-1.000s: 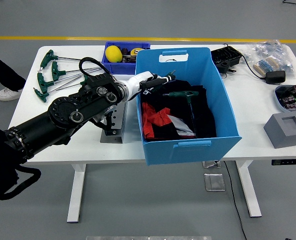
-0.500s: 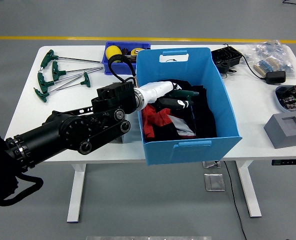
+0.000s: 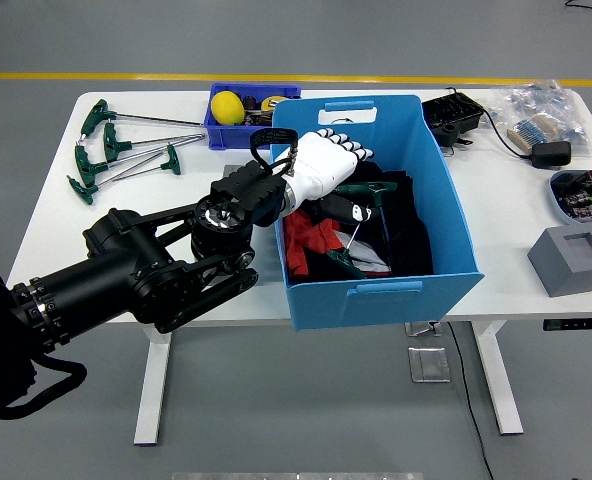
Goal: Lift tool from toolbox,place it in box,lift tool from toolbox,place it in box
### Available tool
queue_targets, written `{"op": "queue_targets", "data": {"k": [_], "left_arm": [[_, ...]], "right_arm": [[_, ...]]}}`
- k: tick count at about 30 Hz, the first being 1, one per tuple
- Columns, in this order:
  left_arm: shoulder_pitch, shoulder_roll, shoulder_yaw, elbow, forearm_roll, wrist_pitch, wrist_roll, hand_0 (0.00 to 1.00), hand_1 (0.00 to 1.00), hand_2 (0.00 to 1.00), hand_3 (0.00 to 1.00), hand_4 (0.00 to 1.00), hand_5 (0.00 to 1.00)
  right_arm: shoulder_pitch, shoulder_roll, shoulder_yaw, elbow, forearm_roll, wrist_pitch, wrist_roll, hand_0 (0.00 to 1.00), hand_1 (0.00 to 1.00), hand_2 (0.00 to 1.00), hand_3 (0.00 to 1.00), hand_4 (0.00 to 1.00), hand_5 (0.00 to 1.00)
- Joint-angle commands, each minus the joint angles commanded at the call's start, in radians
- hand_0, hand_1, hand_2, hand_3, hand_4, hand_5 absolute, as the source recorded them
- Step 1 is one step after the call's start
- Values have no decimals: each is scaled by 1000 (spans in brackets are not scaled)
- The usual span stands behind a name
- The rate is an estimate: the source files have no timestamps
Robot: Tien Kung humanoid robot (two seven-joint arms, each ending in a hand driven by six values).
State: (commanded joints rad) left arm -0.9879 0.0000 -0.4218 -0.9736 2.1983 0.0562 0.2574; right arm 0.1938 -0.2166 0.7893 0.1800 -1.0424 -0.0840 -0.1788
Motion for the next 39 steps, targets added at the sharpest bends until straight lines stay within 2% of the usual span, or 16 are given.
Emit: {"op": "queue_targets", "data": {"k": [2,3,8,9,14,15,19,20,21,26,27,32,33,34,38,39], "left_arm": [[18,1,-29,-28,60,51,-13,998,998,998,998,851,921],[32,10,-50,-53,71,69,-16,991,998,998,998,846,861],[109,61,-159,-219,71,61,-15,991,998,998,998,846,861],[126,72,-179,-251,71,64,-17,931,995,998,976,859,780],[229,125,-282,-412,71,98,-63,931,995,998,976,859,780],[247,135,-297,-432,71,97,-74,854,901,972,917,845,694],[339,176,-390,-528,71,44,-129,854,901,972,917,845,694],[358,182,-410,-545,71,38,-142,854,901,972,917,845,694],[383,191,-438,-566,71,32,-160,797,825,896,771,832,620],[491,245,-552,-642,71,24,-235,797,825,896,771,832,620],[511,258,-572,-654,71,42,-256,718,731,800,640,804,542],[628,324,-690,-723,71,148,-409,718,731,800,640,804,542],[652,334,-710,-734,71,162,-434,648,657,728,583,734,466],[678,341,-727,-743,71,173,-456,648,657,728,583,734,466],[785,333,-788,-756,71,185,-525,648,657,728,583,734,466],[814,316,-808,-754,71,186,-536,535,608,636,580,722,445]], "right_arm": [[-2,1,2,0,1,-1,0,654,634,730,570,833,654],[-3,2,2,0,2,-2,-1,653,634,730,570,833,654],[-11,4,9,0,6,-3,-2,653,634,730,570,833,654],[-13,4,9,0,5,-3,-2,651,634,730,570,832,654],[-25,7,17,0,1,-1,-4,651,634,730,570,832,654],[-27,8,18,0,1,-1,-4,645,635,729,568,832,654],[-33,9,22,0,3,-1,-3,645,635,729,568,832,654],[-33,9,21,0,6,-1,-2,645,635,729,568,832,654],[-33,8,19,0,11,-1,-2,642,632,727,568,831,655],[-37,7,27,0,26,0,0,642,632,727,568,831,655],[-39,6,28,0,29,1,0,641,630,725,568,830,656],[-50,10,49,0,25,-2,-1,641,630,725,568,830,656],[-53,12,58,0,18,-3,-3,641,628,718,567,829,659],[-55,13,63,0,11,-3,-5,641,628,718,567,829,659],[-58,16,69,0,0,-5,-6,641,628,718,567,829,659],[-58,17,70,0,1,-6,-6,641,628,715,566,829,658]]}}
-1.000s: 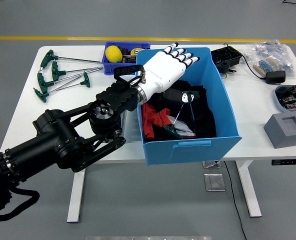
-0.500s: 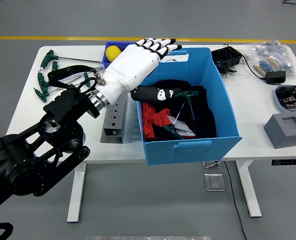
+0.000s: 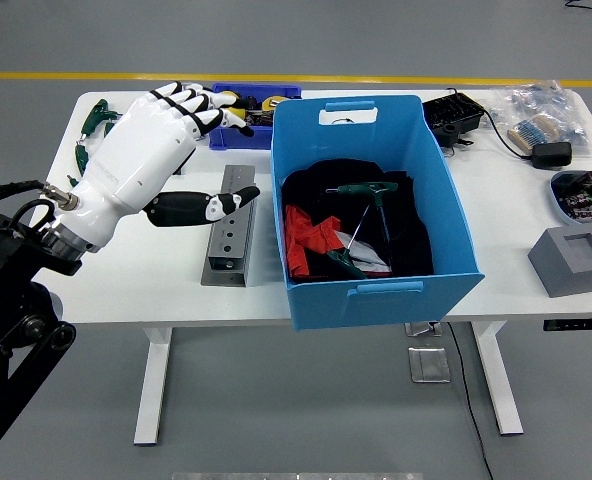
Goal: Lift tool from toolbox,place it in box,lift tool from toolbox,place it in box
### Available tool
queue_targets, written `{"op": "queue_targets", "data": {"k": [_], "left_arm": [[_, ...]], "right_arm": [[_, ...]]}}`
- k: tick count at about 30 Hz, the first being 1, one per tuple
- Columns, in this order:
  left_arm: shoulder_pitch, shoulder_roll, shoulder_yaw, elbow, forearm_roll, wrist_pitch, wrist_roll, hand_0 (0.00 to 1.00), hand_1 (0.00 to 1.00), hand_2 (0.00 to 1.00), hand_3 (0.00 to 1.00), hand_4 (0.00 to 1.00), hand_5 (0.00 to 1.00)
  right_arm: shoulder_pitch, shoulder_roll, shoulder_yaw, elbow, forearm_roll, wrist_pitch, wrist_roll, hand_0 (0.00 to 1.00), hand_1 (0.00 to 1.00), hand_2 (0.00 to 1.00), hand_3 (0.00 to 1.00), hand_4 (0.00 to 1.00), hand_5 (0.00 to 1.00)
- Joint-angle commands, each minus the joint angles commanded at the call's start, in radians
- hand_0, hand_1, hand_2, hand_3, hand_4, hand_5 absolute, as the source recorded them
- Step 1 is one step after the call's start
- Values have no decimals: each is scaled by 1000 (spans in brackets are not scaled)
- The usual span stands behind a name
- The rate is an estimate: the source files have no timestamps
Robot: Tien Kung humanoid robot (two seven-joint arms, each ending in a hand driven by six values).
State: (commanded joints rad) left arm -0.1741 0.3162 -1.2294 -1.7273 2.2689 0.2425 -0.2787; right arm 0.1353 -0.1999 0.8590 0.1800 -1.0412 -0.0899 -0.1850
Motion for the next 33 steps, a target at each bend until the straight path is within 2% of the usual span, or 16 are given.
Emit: {"op": "queue_targets", "data": {"k": [3,5,6,7,9,11,12,15,17,18,20,23,24,29,30,33], "left_arm": [[83,-70,-59,17,0,19,-22,535,608,636,580,722,445],[132,-132,-97,36,0,34,-36,535,608,636,580,722,445],[149,-160,-116,47,0,39,-40,390,529,587,572,717,441],[159,-186,-130,57,0,44,-42,390,529,587,572,717,441],[164,-209,-143,75,0,55,-41,390,529,587,572,717,441],[156,-207,-137,96,0,88,-36,390,529,587,572,717,441],[150,-201,-129,108,-5,118,-28,231,190,284,464,742,480],[137,-189,-108,136,-72,234,-14,231,190,284,464,742,480],[138,-192,-106,158,-146,307,-11,231,190,284,464,742,480],[140,-194,-107,163,-165,320,-10,149,51,119,282,753,447],[146,-200,-110,179,-232,341,-6,149,51,119,282,753,447],[154,-210,-116,202,-348,326,5,149,51,119,282,753,447],[155,-213,-119,208,-393,316,11,79,2,25,199,734,438],[147,-217,-144,222,-597,276,42,79,2,25,199,734,438],[144,-218,-149,224,-639,260,49,27,2,2,149,712,429],[138,-220,-166,225,-739,194,82,27,2,2,149,712,429]], "right_arm": [[-3,4,-1,0,9,-5,0,641,628,715,566,829,658],[-6,7,-1,0,15,-8,0,641,628,715,566,829,658],[-6,8,-5,0,19,-9,0,644,622,711,566,826,656],[-6,9,-10,0,24,-10,1,644,622,711,566,826,656],[-4,9,-17,0,31,-11,2,644,622,711,566,826,656],[-2,10,-23,0,38,-13,3,644,622,711,566,826,656],[-2,11,-25,0,41,-14,2,640,623,710,564,823,657],[1,11,-33,0,49,-18,2,640,623,710,564,823,657],[3,10,-31,0,51,-20,1,640,623,710,564,823,657],[3,10,-30,0,52,-20,1,640,620,708,564,822,658],[3,10,-31,0,56,-20,1,640,620,708,564,822,658],[5,10,-30,0,55,-20,1,640,620,708,564,822,658],[6,9,-32,0,57,-20,1,639,619,708,563,821,657],[12,8,-36,0,66,-22,3,639,619,708,563,821,657],[13,8,-36,0,66,-22,3,640,618,706,561,817,657],[17,8,-39,0,73,-24,4,640,618,706,561,817,657]]}}
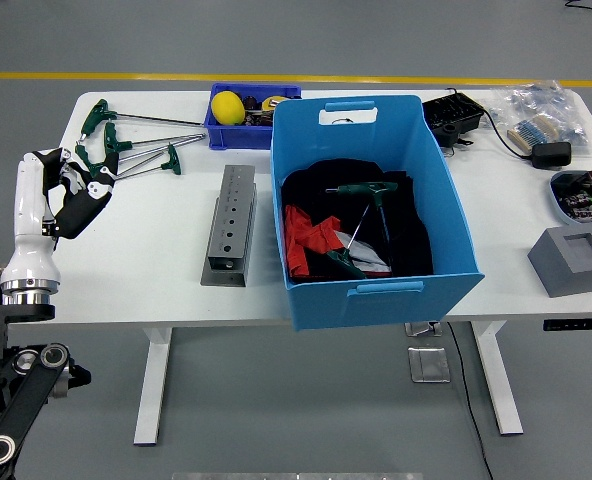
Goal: Lift tool from toolbox,place it in box,lift tool from toolbox,place it in box
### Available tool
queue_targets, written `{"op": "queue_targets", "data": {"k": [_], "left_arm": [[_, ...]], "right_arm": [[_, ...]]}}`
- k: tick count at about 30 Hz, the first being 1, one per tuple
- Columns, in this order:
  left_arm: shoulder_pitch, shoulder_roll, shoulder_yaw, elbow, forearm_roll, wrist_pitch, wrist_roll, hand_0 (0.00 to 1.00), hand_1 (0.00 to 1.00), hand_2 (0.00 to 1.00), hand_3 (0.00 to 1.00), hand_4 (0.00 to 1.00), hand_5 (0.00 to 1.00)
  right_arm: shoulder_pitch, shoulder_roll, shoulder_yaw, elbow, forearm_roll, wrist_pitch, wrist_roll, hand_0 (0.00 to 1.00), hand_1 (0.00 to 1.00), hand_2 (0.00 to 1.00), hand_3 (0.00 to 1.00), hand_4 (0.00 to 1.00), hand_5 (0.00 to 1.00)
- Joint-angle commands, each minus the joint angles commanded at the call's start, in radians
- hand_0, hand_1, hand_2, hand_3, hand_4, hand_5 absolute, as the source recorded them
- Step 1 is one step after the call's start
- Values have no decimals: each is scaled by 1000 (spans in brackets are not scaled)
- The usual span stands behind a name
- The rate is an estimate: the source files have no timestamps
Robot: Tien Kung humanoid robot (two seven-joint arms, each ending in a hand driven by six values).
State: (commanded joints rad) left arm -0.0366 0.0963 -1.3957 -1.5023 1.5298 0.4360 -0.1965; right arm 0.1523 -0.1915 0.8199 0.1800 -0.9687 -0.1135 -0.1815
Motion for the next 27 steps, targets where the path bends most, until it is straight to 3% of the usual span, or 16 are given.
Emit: {"op": "queue_targets", "data": {"k": [5,12,19,27], "left_arm": [[-2,-5,-28,-5,-135,-119,69,19,2,2,131,704,431],[-4,-7,-60,-18,-221,-210,139,16,2,2,99,710,446],[-6,-9,-58,-17,-286,-245,158,15,2,2,90,705,445],[-3,-12,-40,-9,-330,-218,112,18,2,2,90,696,448]], "right_arm": [[4,-1,-2,0,2,0,0,640,617,706,561,816,657],[7,-2,-4,0,2,2,1,640,617,704,560,813,655],[10,-3,-6,0,4,1,1,639,617,704,560,811,653],[12,-3,-9,0,4,4,1,639,616,704,559,810,654]]}}
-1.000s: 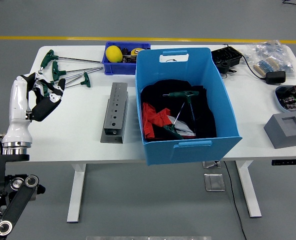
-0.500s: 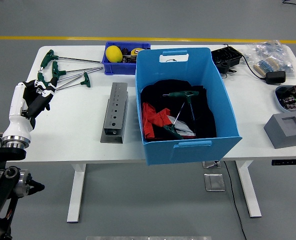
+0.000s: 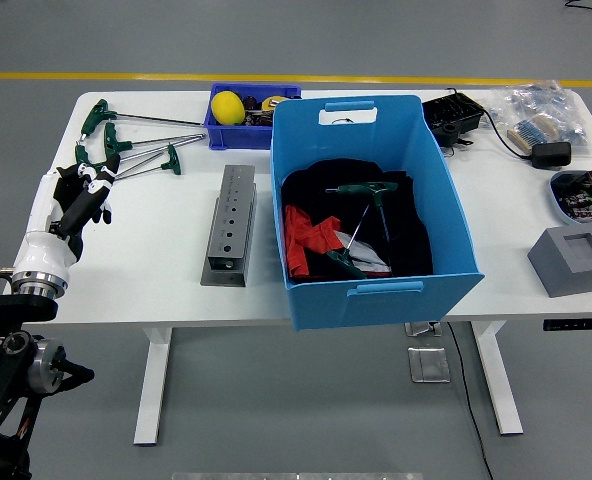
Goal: Lift tool from toolbox,place it in box,lift tool from toolbox,place it in box
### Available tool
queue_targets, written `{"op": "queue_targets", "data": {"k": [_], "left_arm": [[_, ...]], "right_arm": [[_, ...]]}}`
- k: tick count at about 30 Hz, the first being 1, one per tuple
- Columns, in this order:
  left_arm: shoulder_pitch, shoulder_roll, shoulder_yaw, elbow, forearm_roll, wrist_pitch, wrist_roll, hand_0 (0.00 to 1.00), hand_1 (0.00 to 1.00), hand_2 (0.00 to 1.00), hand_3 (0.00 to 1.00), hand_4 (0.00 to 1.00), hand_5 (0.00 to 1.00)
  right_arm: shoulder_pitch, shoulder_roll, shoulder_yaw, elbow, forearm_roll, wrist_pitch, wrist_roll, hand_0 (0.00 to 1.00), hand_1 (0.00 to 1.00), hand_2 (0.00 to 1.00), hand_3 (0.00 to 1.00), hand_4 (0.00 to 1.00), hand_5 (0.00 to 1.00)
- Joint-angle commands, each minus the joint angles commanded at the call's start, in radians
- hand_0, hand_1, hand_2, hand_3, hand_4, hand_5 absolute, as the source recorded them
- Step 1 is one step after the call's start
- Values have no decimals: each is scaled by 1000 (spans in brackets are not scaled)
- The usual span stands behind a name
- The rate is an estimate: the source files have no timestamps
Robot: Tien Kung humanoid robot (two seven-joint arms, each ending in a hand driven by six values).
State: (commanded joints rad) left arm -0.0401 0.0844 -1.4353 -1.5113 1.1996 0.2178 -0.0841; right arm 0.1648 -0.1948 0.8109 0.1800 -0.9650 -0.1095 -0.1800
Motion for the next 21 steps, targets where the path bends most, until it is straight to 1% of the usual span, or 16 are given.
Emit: {"op": "queue_targets", "data": {"k": [11,17,21], "left_arm": [[-8,-8,-11,-6,-5,3,-8,19,2,2,87,695,447],[-9,-6,-4,-5,-9,20,-27,20,2,2,81,694,449],[-12,-6,-7,-7,-12,26,-37,19,2,2,79,696,455]], "right_arm": [[10,-3,-21,0,13,1,4,639,616,704,559,810,653],[20,-6,-50,0,49,-2,12,639,615,704,559,810,654],[21,-7,-53,0,48,-2,12,639,615,702,559,810,653]]}}
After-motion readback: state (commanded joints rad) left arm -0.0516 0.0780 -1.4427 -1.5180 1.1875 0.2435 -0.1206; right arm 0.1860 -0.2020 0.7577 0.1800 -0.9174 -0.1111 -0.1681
